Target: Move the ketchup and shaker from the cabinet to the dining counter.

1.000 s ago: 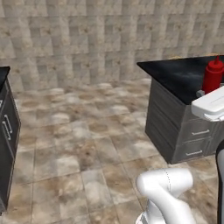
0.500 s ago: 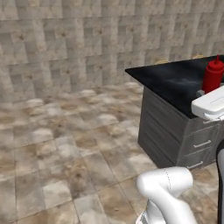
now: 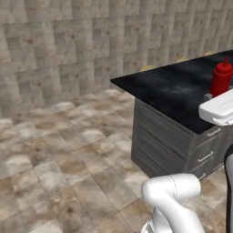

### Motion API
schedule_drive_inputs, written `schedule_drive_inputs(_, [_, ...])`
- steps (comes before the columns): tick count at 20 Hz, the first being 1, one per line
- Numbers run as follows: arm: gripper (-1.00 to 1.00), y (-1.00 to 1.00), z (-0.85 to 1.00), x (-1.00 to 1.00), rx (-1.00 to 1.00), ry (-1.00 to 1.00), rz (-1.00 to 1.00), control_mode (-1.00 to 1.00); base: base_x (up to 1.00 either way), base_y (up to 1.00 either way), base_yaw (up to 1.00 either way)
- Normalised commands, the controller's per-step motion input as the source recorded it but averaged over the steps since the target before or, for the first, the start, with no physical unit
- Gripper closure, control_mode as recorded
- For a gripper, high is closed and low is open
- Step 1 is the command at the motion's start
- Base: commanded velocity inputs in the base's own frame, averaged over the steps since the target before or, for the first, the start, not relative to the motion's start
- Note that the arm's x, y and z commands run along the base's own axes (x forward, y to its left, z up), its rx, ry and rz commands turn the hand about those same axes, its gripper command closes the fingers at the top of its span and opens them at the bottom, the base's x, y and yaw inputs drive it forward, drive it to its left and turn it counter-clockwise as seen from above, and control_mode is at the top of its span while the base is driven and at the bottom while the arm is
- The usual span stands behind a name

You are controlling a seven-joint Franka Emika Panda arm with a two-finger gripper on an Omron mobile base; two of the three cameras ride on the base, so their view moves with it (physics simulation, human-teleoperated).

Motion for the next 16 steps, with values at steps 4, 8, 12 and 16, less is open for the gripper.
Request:
schedule_drive_inputs(4, [1.0, 0.0, 0.0, 0.0, 0.0, 0.0, 0.0, 1.0, 0.54, 0.0, -0.4])
schedule_drive_inputs(8, [1.0, 0.0, 0.0, 0.0, 0.0, 0.0, 0.0, 1.0, 0.45, 0.0, -0.43])
schedule_drive_inputs(12, [1.0, 0.0, 0.0, 0.0, 0.0, 0.0, 0.0, 1.0, 0.44, 0.01, -0.44])
schedule_drive_inputs(16, [1.0, 0.0, 0.0, 0.0, 0.0, 0.0, 0.0, 1.0, 0.49, 0.14, -0.43])
